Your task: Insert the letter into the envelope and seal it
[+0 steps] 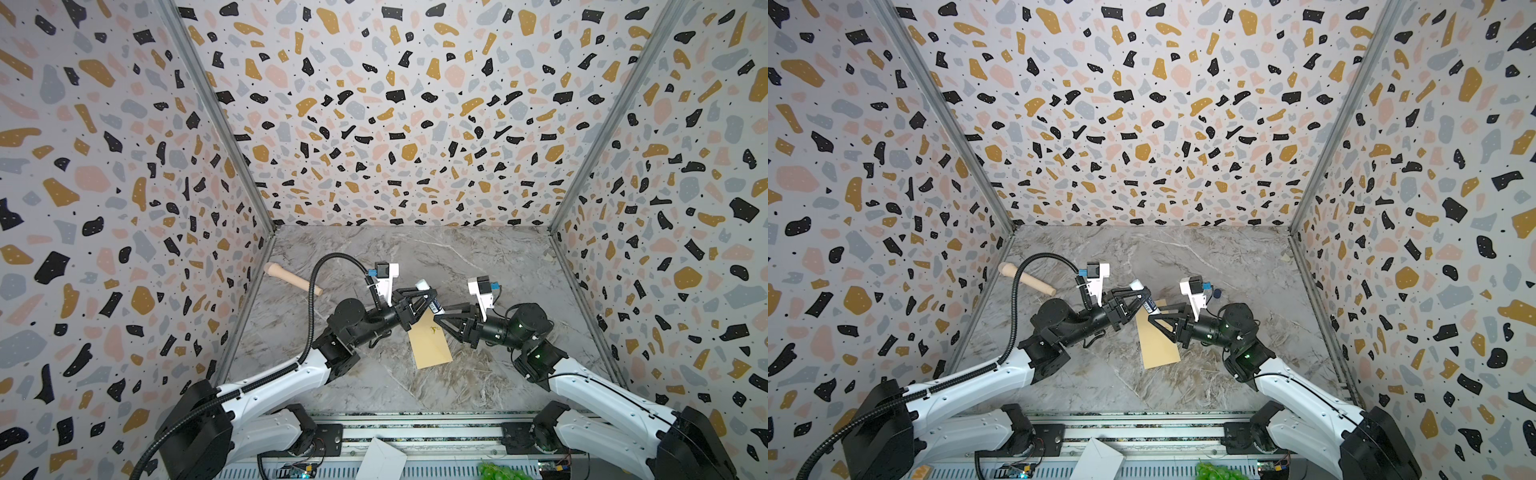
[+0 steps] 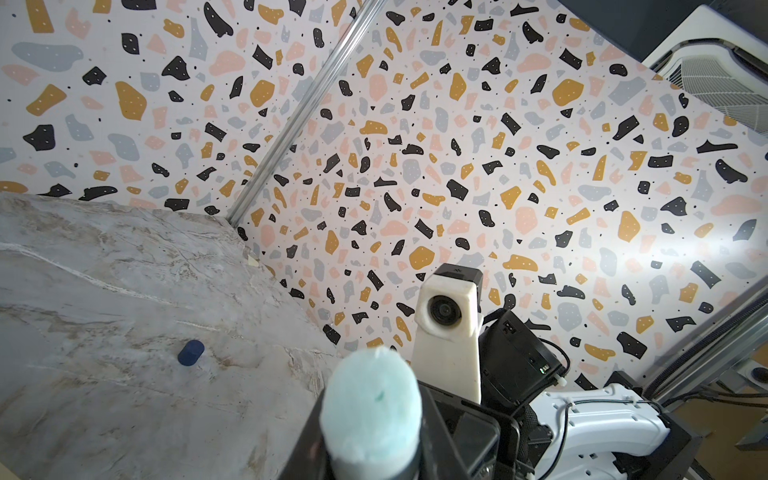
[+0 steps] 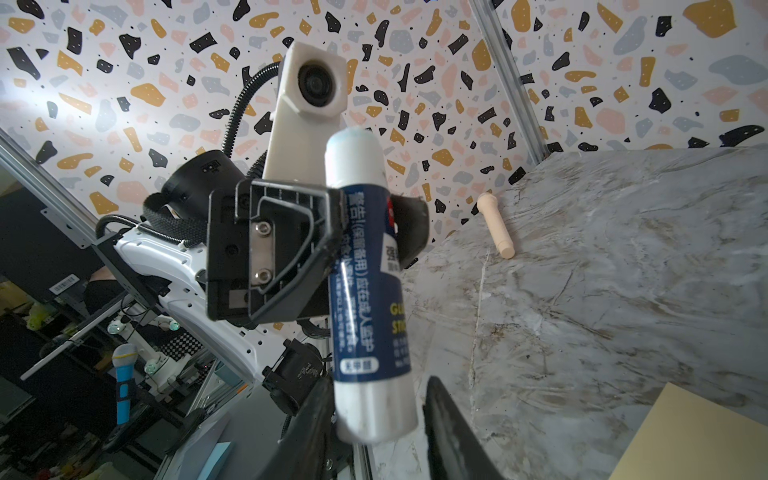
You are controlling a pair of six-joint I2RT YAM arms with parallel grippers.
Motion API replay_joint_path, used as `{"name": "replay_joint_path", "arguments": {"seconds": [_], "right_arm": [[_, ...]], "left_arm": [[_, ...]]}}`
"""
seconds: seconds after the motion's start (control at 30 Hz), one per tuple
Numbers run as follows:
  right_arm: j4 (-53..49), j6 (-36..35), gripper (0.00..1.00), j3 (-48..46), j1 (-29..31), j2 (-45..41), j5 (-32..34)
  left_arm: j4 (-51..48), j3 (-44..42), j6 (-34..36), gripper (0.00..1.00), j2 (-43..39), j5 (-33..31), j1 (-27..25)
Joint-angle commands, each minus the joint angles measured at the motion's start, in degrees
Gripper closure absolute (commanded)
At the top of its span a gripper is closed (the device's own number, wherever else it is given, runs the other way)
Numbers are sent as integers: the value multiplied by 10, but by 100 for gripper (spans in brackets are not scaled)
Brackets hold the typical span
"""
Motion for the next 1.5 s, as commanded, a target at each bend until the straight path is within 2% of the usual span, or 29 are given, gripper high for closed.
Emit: {"name": "replay_joint_path", "arguments": {"seconds": [0.0, 0.07, 0.2, 0.3, 0.37, 0.63, 0.7, 0.87, 1.03, 1.13, 1.2, 1.3, 1.4, 1.47], "right_arm": [[16, 1, 67, 27, 3, -5, 0], [15, 1, 73, 29, 4, -6, 2], [-17, -17, 78, 40, 11, -7, 23], [-73, -53, 82, 58, 28, -12, 69], [-123, -91, 83, 73, 48, -20, 127], [-239, -211, 88, 124, 155, -38, 423], [-256, -237, 88, 141, 183, -26, 487], [-301, -315, 89, 206, 279, 43, 709], [-245, -445, 88, 235, 369, 129, 939], [-168, -536, 86, 234, 394, 177, 1022], [-147, -556, 85, 234, 397, 197, 1038], [-161, -531, 80, 231, 397, 191, 1012], [-201, -471, 66, 218, 386, 146, 916], [-226, -426, 54, 199, 362, 101, 817]], "left_arm": [[30, 22, 3, 100, -9, 11, 3], [29, 21, 4, 100, -7, 12, 3], [20, 22, 10, 100, -7, 6, 3], [10, 21, 16, 100, -6, -2, 3], [5, 21, 20, 100, -5, -6, 3], [-12, 21, 33, 100, 2, -19, 3], [-14, 21, 34, 100, 5, -22, 3], [-18, 21, 37, 100, 14, -26, 3], [-22, 21, 40, 100, 17, -32, 3], [-25, 19, 41, 100, 17, -35, 3], [-25, 20, 42, 100, 18, -36, 2], [-28, 20, 44, 100, 14, -38, 2], [-30, 21, 44, 100, 10, -38, 2], [-36, 24, 45, 100, 5, -36, 3]]}}
